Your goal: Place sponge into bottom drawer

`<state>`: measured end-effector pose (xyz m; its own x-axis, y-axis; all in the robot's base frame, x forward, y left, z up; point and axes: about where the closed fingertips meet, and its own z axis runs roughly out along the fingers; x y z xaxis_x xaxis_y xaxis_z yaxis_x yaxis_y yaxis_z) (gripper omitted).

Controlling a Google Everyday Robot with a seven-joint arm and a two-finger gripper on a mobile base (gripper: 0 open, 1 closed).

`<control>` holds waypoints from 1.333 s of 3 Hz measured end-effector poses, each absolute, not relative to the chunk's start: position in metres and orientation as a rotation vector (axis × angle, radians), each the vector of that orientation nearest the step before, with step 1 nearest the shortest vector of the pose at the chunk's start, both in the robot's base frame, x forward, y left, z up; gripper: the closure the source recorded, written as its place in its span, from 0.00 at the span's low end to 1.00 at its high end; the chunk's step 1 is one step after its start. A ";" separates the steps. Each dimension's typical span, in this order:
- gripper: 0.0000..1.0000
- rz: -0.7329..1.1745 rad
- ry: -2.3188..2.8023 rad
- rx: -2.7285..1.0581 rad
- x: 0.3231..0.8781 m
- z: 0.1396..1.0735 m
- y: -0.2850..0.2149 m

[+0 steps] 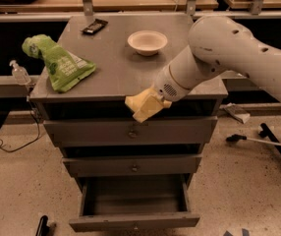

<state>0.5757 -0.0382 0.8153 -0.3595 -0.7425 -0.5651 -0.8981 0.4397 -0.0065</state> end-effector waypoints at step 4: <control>1.00 0.423 2.205 -1.371 0.574 0.816 -0.038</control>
Offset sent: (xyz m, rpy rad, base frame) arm -0.1943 0.0125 -0.1835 0.3428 0.2983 -0.4359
